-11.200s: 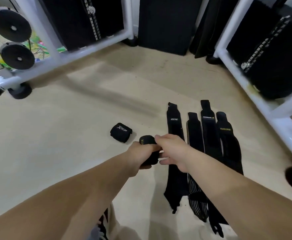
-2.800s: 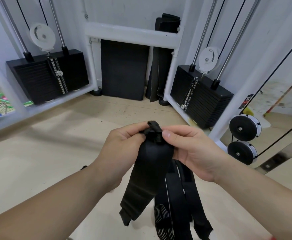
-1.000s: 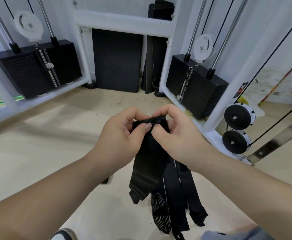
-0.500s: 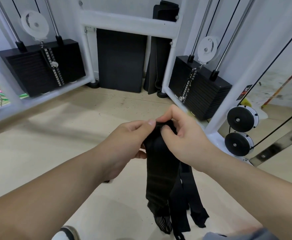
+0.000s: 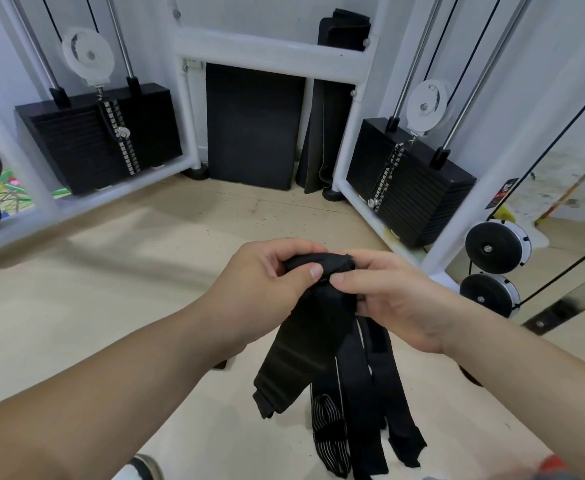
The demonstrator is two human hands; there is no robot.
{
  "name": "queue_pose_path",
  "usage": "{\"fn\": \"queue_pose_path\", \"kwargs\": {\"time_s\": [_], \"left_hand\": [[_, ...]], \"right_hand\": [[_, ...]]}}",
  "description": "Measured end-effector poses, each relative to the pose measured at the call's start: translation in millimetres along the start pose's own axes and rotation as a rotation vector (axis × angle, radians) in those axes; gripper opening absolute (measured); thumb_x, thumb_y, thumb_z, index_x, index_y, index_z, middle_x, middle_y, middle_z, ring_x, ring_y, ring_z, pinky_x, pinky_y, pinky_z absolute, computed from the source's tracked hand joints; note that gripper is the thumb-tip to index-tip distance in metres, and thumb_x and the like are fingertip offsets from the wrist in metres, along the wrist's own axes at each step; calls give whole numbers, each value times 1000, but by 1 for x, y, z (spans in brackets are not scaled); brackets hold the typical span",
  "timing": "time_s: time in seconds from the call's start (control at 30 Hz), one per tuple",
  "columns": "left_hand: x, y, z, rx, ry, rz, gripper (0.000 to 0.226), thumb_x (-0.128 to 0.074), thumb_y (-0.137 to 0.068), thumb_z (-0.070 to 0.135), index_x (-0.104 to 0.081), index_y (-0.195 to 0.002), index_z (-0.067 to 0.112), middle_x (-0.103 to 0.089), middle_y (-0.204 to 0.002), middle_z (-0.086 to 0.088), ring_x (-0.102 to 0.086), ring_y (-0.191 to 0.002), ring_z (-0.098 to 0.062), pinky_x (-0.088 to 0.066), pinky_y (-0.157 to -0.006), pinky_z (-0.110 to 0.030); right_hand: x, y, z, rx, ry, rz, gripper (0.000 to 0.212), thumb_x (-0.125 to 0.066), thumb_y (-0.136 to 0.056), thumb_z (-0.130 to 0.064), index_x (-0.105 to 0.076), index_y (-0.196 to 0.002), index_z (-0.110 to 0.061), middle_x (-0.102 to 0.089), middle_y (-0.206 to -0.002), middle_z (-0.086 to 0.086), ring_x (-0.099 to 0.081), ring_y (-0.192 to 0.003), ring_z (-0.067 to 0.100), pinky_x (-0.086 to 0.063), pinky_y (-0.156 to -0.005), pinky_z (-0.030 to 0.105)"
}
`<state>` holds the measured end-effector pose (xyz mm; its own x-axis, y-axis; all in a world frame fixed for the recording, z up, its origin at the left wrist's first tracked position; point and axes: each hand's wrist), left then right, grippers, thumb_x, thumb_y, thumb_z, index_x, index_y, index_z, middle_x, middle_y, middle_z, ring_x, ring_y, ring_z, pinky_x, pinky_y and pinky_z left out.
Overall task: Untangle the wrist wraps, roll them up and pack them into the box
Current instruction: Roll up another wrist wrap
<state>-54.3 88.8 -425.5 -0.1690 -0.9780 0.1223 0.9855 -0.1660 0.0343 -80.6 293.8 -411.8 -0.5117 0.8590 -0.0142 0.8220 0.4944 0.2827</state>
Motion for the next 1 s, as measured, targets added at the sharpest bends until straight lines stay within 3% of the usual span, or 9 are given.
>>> {"fn": "queue_pose_path", "kwargs": {"time_s": [0.13,0.23,0.37,0.43,0.53,0.63,0.77,0.9,1.0], "left_hand": [[1,-1,-3,-74,-112,-7,25,-68,-102,10,-78,-121,23,-81,-108,10,-74,-105,-5,-58,-94,-19],[-2,-1,-5,-56,-115,-13,24,-69,-101,13,-78,-119,26,-81,-104,8,-75,-102,-7,-60,-92,-22],[-2,-2,-5,87,-29,19,21,-76,-96,31,-70,-116,35,-79,-99,5,-75,-95,-9,-60,-85,-26],[-3,-2,-7,159,6,-25,26,-78,-93,42,-70,-116,34,-79,-104,3,-75,-101,-11,-60,-95,-34],[-6,-1,-11,210,51,-59,39,-75,-83,57,-73,-112,30,-78,-112,0,-74,-111,-18,-57,-106,-47],[-10,-2,-11,268,144,-60,51,-66,-85,68,-72,-114,27,-79,-112,-3,-76,-110,-21,-58,-104,-48],[-8,-4,-7,187,113,-35,28,-60,-105,44,-70,-114,19,-79,-106,-8,-77,-101,-26,-62,-95,-51],[-5,-4,-3,92,41,27,11,-60,-106,34,-68,-108,27,-77,-98,-5,-74,-93,-23,-60,-79,-36],[-6,-1,-3,-24,-70,31,7,-58,-107,27,-64,-106,30,-74,-96,0,-71,-92,-19,-58,-78,-32]], "right_hand": [[3,0,0,-15,96,44,40,-79,-93,-32,-74,-126,-9,-77,-122,17,-74,-118,32,-53,-111,55],[1,-3,3,1,210,144,23,-67,-102,-21,-73,-123,-14,-79,-115,17,-73,-115,38,-52,-108,62],[0,-5,6,27,151,168,22,-59,-107,-8,-73,-122,-15,-79,-113,15,-76,-108,31,-62,-93,41],[2,-4,7,64,142,165,25,-58,-106,-2,-75,-120,-16,-79,-109,12,-76,-103,22,-61,-86,28],[0,-5,8,142,203,181,29,-59,-105,2,-76,-117,-18,-79,-109,8,-75,-106,20,-61,-96,31],[-4,-4,7,227,314,225,37,-60,-103,4,-76,-114,-27,-80,-109,-3,-74,-109,13,-59,-100,32],[-8,-6,9,271,409,277,39,-62,-101,3,-76,-114,-32,-78,-111,-8,-72,-113,13,-59,-102,37],[-13,-6,6,156,98,233,36,-64,-102,-1,-72,-124,-29,-75,-119,8,-75,-106,21,-63,-85,34],[-11,-4,0,-16,-58,44,35,-69,-101,-25,-68,-136,-21,-73,-131,15,-72,-119,31,-60,-100,49]]}}
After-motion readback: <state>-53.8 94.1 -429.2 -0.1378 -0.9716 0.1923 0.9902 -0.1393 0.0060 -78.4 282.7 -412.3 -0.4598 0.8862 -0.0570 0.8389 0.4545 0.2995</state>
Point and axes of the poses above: each hand's wrist, its own y-axis away from the middle knuckle, its own x-axis out of the back of the hand, z = x × y
